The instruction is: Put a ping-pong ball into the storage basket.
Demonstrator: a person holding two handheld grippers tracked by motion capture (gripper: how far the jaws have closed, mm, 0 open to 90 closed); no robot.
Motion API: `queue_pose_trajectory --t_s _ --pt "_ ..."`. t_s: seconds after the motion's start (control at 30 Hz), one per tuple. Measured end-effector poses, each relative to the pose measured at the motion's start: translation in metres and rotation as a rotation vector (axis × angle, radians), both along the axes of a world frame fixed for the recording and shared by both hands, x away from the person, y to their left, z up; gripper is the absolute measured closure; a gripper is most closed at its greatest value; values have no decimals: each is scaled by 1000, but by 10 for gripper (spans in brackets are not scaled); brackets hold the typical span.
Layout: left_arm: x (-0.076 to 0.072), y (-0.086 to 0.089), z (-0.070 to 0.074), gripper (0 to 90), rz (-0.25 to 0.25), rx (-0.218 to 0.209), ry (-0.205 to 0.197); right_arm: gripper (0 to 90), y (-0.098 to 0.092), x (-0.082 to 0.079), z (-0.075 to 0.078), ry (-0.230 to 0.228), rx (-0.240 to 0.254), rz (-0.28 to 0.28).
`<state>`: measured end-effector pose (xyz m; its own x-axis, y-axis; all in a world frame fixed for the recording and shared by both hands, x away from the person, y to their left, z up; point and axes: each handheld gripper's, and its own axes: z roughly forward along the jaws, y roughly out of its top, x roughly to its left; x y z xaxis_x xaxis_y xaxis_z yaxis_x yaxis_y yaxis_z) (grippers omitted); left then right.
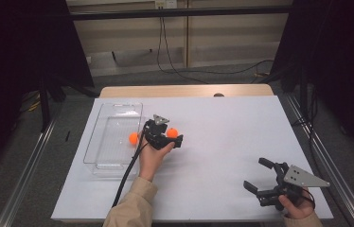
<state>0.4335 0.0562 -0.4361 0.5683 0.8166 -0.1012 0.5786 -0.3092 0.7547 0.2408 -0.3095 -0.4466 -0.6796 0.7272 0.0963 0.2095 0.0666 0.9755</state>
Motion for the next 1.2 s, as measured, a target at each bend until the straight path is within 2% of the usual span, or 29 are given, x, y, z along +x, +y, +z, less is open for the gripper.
queue_pose_trajectory --t_s 0.63,0.7,0.83,0.93,1.1,1.2 --pt "6 -2 -8 108 14 -3 -8 13 -2 -1 0 1 -1 -5" --pt "7 -3 -9 122 10 -12 -1 13 -3 -1 0 0 1 -8" --pt "9 -4 -13 134 15 5 12 13 -3 -1 0 2 0 -8" --pt "11 -3 -15 160 8 22 17 13 -3 -1 0 2 -1 -7" --pt "14 -2 -18 242 11 15 20 13 -3 0 0 2 1 -8" --pt "15 -2 -19 275 7 27 18 14 -2 0 0 3 1 -6"
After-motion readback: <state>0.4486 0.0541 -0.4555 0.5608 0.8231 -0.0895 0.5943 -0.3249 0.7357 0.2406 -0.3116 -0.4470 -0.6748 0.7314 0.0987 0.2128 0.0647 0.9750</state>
